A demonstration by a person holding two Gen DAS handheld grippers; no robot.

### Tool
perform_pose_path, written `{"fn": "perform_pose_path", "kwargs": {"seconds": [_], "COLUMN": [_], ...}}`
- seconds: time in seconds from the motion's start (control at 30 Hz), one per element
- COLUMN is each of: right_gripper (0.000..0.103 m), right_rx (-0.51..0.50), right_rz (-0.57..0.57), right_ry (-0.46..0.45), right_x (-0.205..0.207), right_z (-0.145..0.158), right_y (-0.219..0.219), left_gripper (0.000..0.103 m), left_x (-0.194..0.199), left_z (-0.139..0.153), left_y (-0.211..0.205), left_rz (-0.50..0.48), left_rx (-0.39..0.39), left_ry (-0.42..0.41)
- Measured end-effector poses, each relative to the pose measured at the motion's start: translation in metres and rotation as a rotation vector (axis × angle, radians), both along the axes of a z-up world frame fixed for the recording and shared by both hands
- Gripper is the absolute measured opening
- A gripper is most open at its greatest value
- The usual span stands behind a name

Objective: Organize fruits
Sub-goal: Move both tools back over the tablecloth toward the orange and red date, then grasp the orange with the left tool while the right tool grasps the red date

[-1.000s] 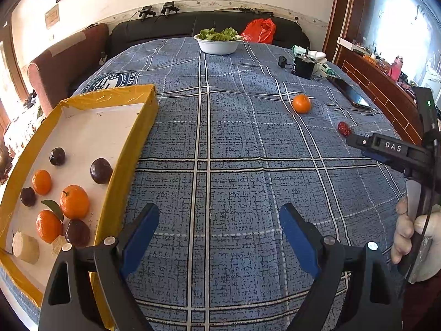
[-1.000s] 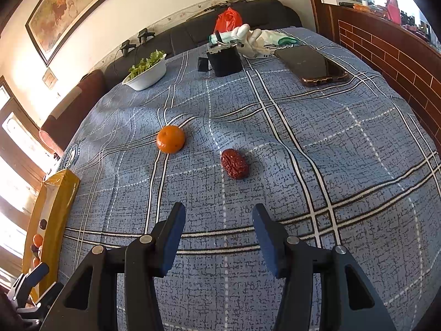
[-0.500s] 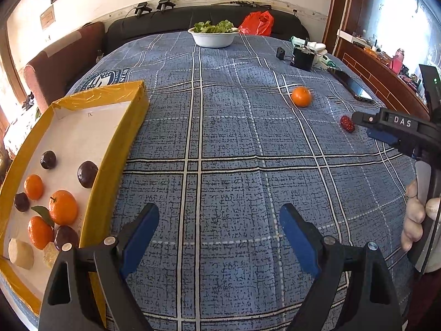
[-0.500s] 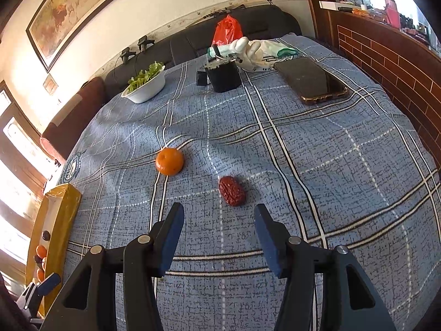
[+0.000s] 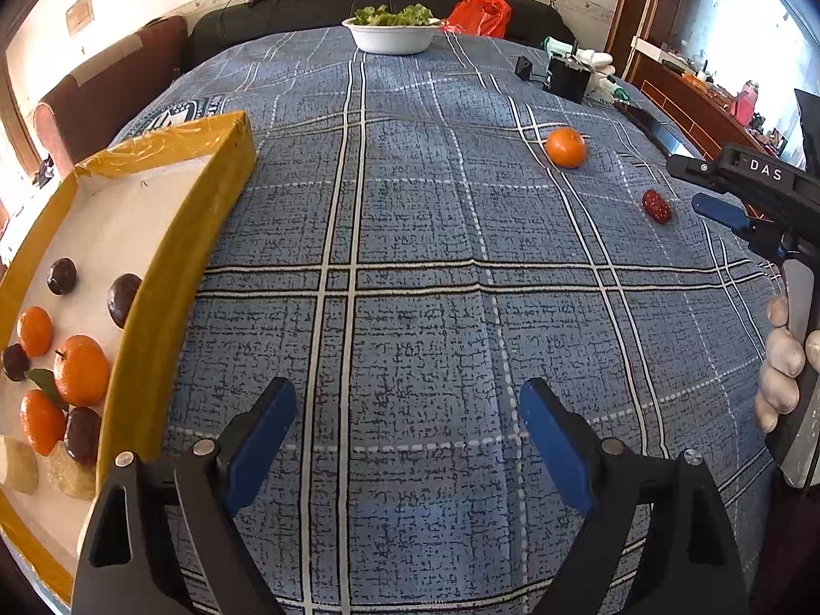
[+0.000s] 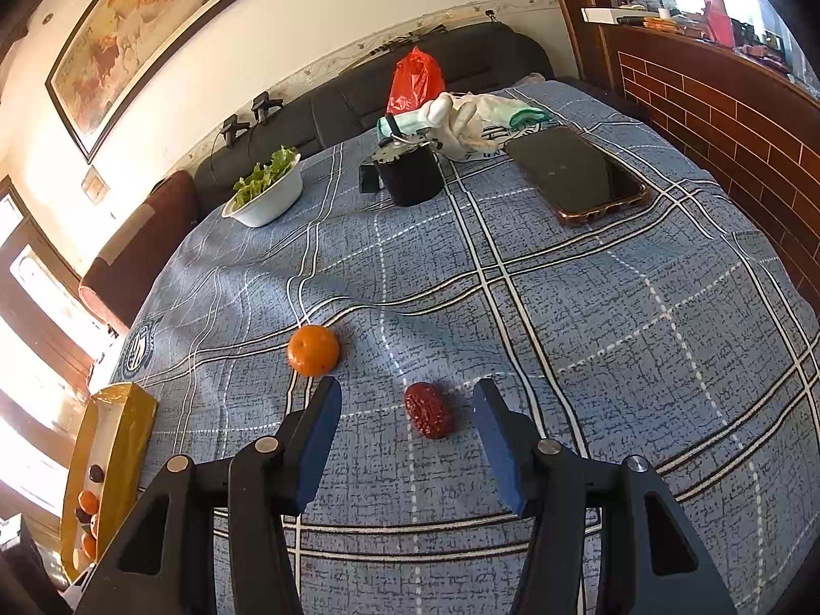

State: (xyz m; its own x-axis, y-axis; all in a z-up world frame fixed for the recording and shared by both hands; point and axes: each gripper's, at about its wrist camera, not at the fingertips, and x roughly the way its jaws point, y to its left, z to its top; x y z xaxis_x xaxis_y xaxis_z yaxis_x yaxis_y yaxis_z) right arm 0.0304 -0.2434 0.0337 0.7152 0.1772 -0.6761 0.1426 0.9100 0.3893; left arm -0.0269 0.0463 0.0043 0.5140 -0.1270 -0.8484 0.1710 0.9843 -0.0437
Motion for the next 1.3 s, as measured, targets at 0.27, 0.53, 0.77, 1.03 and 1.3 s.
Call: {"fn": "perform_pose_path", "kwargs": {"seconds": [0.27,0.53,0.77,1.03,1.3], "right_gripper": [0.059,0.059,0.059,0.059,0.019], "right_rx": [-0.001,0.018,0.04,-0.061,-0.23], "right_rz": [-0.003,0.015,0.02,0.055,0.107], "right_ry": [0.004,0.017,0.031,0.055,0.07], "right_x": [0.003,0.006,0.011,0.019,0.018], "right_z": [-0.009,-0.018,-0.022,-0.023,-0.024], "right_y": [-0.007,-0.009,-0.012,0.007,0.03], "left_gripper": [0.09,0.098,0.103,0.103,0.102], "left_x": [0.003,0.005,0.008,0.009,0.016], "left_z": [-0.004,-0.008,-0.011,-0.011,0.006], "left_y": [-0.004,-0.009,-0.006,-0.007,-0.01], "left_rz": [0.001,0.007,0.024,0.019,0.037], "left_rx": [0.021,0.054,0.055,0.06,-0.091], "left_ry": [0.007,0.017,0.023,0.024,0.061]}}
